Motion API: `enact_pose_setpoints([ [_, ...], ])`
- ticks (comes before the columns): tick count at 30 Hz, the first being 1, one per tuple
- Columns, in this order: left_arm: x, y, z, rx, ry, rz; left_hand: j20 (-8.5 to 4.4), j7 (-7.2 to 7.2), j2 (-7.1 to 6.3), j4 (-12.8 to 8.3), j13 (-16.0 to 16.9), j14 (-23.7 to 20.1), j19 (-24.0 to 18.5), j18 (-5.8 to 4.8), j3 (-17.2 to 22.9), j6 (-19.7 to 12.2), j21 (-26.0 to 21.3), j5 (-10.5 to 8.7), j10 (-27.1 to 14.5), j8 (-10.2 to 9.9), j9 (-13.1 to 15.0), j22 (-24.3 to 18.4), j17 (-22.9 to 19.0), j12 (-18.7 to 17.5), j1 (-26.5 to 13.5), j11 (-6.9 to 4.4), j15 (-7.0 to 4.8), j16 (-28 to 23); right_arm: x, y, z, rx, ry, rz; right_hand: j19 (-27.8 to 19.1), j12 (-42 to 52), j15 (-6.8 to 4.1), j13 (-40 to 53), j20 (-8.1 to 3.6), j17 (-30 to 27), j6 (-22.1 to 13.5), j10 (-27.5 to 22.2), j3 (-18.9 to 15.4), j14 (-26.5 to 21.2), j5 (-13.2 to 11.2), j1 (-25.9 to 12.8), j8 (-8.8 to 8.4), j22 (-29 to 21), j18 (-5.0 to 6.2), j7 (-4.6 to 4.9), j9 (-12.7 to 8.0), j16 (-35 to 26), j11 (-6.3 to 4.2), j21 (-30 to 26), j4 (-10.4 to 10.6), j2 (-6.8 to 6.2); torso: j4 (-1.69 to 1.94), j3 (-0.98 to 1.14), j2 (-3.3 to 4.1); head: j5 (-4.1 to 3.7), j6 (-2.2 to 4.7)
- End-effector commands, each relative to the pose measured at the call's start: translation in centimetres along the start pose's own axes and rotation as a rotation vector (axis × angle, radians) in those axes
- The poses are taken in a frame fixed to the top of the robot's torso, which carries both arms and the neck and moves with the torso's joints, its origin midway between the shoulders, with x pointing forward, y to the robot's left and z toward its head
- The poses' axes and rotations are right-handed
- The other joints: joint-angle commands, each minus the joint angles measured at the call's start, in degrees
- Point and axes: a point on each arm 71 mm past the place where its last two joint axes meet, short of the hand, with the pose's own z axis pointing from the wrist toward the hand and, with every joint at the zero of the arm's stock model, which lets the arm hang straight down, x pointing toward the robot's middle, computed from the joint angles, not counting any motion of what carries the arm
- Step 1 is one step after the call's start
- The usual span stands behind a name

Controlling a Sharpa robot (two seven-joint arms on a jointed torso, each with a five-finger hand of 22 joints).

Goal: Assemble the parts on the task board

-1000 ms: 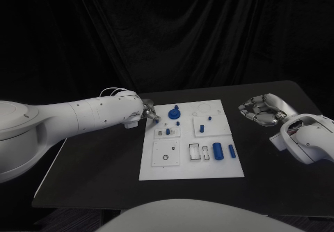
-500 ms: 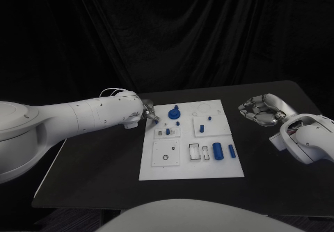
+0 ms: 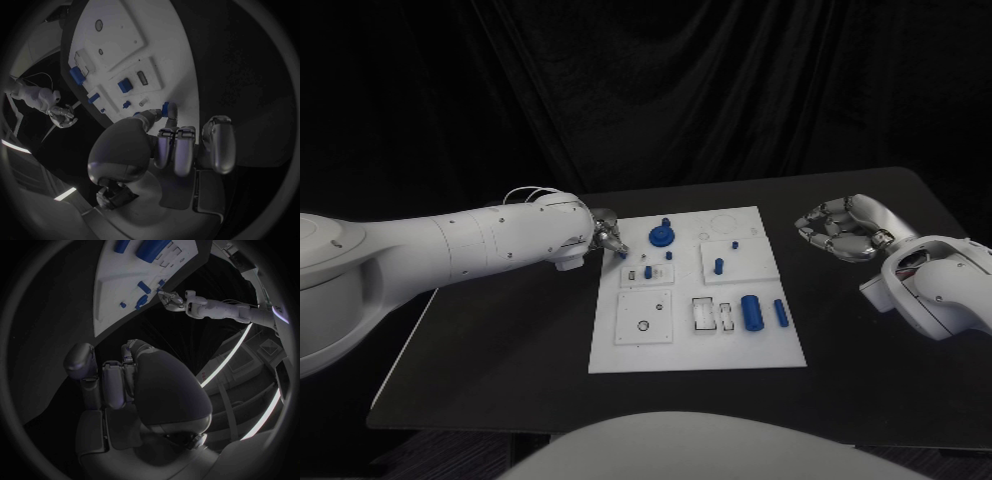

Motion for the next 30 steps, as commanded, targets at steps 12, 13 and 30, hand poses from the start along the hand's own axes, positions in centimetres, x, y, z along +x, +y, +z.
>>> enact_pose_setpoints([
  [12, 1.0, 1.5, -3.2, 0.020, -0.036, -0.218, -0.30, -0.26, -1.11, -3.88, 15.09, 6.05, -0.34, 0.68, 5.14, 0.56, -0.92, 1.16, 5.98, 0.34, 0.66, 10.22, 15.10, 0.21, -1.23, -0.07, -0.38, -0.07, -0.2, -0.5, -0.4, 0.030, 0.003, -0.003, -0.46, -0.27, 0.32, -0.17, -0.07, 4.60, -0.33, -0.52, 0.42, 0.78, 0.31, 0.05, 0.33, 6.65, 0.51, 0.17, -0.08, -0.29, 0.09, -0.40, 0.08, -0.13, 0.14, -0.02, 0.01, -0.18, 0.00],
  [13, 1.1, 1.5, -3.4, 0.022, -0.035, -0.221, -0.30, -0.27, -1.15, -3.93, 15.09, 6.05, -0.34, 0.69, 5.31, 0.63, -0.94, 1.18, 5.98, 0.40, 0.71, 10.23, 15.10, 0.21, -1.43, -0.08, -0.38, -0.07, -0.2, -0.6, -0.4, 0.031, 0.002, -0.003, -0.46, -0.27, 0.32, -0.17, -0.07, 4.60, -0.33, -0.52, 0.42, 0.78, 0.31, 0.05, 0.33, 6.65, 0.51, 0.17, -0.08, -0.29, 0.09, -0.40, 0.08, -0.13, 0.13, 0.00, 0.01, -0.12, 0.00],
  [30, 2.3, 1.2, -4.5, 0.052, 0.001, -0.227, -0.35, -0.39, -0.88, -3.49, 15.09, 6.05, 0.31, 0.50, 6.21, 0.47, -0.19, -1.35, 5.98, 0.51, 0.96, 10.65, 15.10, 0.21, -3.83, -0.18, -0.48, -0.07, 0.0, -0.9, -0.6, 0.038, 0.009, -0.001, -0.51, -0.32, 0.33, -0.25, -0.06, 4.53, -0.34, -0.60, 0.45, 0.73, 0.31, 0.01, 0.39, 6.63, 0.53, 0.17, -0.08, -0.36, 0.10, -0.49, 0.08, -0.17, 0.31, 0.00, 0.07, -0.05, 0.00],
])
